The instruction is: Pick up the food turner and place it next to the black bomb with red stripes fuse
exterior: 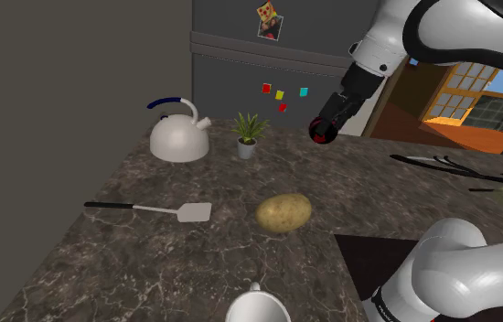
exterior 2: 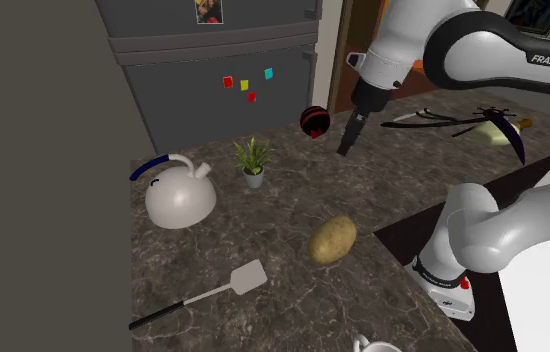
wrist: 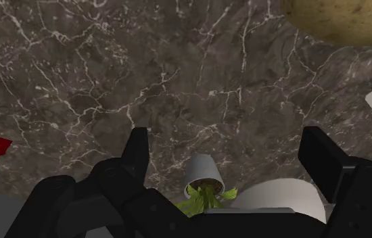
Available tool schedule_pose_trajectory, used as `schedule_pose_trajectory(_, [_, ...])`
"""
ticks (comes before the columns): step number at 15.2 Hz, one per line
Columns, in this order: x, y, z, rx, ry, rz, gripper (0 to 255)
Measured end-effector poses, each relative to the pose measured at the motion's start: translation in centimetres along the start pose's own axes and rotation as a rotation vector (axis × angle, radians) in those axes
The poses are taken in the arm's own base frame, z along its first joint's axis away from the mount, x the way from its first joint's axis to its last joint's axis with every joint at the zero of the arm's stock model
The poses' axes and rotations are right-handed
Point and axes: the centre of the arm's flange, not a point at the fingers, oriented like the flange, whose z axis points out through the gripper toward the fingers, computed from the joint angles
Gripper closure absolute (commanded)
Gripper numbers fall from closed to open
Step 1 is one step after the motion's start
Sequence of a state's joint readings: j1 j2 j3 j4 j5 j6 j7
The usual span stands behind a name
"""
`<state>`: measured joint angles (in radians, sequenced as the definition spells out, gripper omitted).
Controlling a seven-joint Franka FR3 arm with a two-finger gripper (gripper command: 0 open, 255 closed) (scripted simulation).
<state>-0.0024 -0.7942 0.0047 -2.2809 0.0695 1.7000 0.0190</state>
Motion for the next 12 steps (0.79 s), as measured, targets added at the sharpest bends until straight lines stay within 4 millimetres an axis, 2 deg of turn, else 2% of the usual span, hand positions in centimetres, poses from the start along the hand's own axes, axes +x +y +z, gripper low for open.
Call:
schedule_pose_trajectory(2, [0.5, -0.6, 0.2, 0.001, -0.002, -0.011, 0])
schedule_pose_trajectory(4, [2.1, -1.7, 1.3, 0.003, -0.01, -0.048, 0])
schedule_pose_trajectory(12, [8.7, -8.6, 5.7, 0.014, -0.045, -0.23, 0])
